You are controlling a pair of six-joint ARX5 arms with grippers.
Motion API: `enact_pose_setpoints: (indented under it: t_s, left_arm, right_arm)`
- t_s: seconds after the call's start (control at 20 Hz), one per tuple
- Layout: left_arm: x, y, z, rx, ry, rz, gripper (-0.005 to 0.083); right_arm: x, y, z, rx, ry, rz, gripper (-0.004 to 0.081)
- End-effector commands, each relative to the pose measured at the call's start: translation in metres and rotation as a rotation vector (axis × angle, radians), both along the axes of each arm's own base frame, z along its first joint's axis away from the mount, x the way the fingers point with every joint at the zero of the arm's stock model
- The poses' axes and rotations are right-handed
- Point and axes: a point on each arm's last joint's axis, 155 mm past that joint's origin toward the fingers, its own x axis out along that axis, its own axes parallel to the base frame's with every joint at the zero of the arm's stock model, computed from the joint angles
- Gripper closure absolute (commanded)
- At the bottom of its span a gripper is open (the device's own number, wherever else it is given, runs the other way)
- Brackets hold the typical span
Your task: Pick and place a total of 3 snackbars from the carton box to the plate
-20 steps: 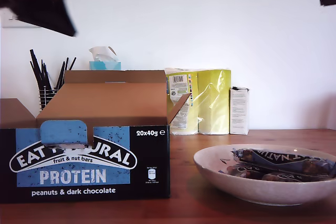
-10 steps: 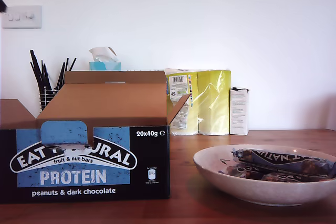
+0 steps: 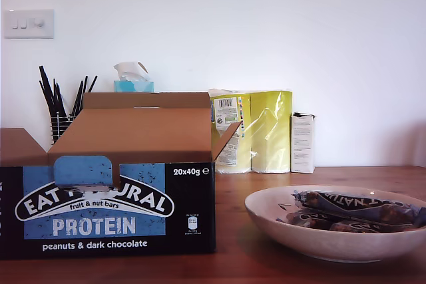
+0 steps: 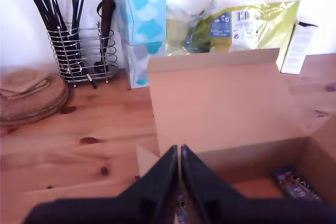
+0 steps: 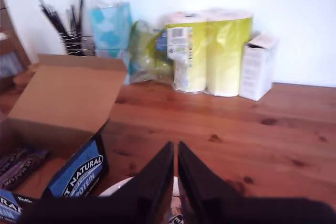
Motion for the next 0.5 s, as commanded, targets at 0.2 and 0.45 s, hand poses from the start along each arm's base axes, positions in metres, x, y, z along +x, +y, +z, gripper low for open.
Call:
enact_pose_setpoints:
  t_s: [0.2,0.45]
  left_arm:
    - [-0.006,-0.005,-0.015,0.004,0.042,-0.027,0.0792]
    - [-0.009,-0.004,-0.026,0.016,0.085,-0.027,0.0792]
  right_arm:
    - [-0.01,-0.005,-0.007,0.021,0.03,-0.012,0.0783]
    - [-0.016,-0.007,-0.042,-0.028,0.165,-0.013,0.0783]
